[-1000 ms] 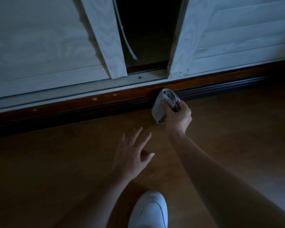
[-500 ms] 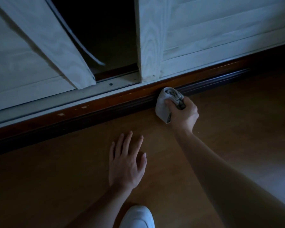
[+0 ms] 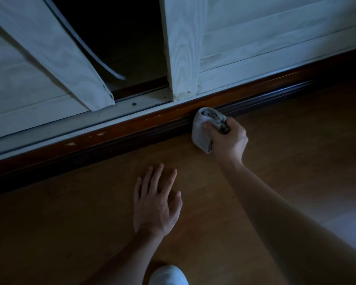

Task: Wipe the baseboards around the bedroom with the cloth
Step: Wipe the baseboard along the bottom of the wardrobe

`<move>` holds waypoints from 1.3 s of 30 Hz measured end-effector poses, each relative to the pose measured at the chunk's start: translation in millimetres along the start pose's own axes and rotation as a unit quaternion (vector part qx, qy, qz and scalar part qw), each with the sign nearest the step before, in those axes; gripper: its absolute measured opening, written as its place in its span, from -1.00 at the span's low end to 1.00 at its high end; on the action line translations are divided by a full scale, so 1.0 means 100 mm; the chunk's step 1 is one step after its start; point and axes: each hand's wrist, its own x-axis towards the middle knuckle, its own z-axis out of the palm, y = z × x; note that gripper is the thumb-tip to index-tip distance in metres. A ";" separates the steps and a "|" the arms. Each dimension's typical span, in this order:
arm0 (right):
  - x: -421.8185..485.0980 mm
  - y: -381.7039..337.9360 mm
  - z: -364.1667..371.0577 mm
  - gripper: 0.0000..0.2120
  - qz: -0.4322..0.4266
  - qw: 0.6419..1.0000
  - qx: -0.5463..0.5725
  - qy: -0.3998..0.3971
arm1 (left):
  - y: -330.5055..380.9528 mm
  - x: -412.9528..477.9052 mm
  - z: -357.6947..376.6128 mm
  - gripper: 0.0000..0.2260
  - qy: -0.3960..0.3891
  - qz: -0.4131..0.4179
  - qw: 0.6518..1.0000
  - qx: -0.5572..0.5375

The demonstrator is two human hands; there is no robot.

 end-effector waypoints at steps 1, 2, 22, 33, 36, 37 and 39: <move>0.01 0.01 -0.01 -0.78 0.007 1.000 0.008 0.011 | 0.00 0.00 0.00 -0.49 0.001 0.000 1.000 -0.002; 0.01 0.01 -0.01 -0.80 0.010 1.000 0.016 0.019 | 0.00 0.00 0.00 -0.49 0.001 0.000 1.000 -0.004; 0.04 0.02 -0.04 -0.75 -0.050 0.997 -0.023 -0.046 | 0.01 -0.01 0.01 -0.47 0.000 -0.004 1.000 0.009; 0.24 0.08 -0.25 -0.84 -0.007 1.000 -0.006 -0.003 | 0.02 0.02 0.00 -0.41 -0.011 -0.003 1.000 0.023; 0.19 0.07 -0.18 -0.84 -0.037 0.999 -0.023 -0.033 | 0.02 0.02 0.00 -0.41 -0.011 -0.003 1.000 0.026; 0.20 0.07 -0.17 -0.84 -0.051 0.997 -0.033 -0.047 | 0.03 0.02 0.00 -0.41 -0.009 -0.003 1.000 0.025; 0.25 0.07 -0.21 -0.83 -0.066 0.994 -0.053 -0.062 | 0.02 0.03 0.00 -0.40 -0.008 -0.002 1.000 0.023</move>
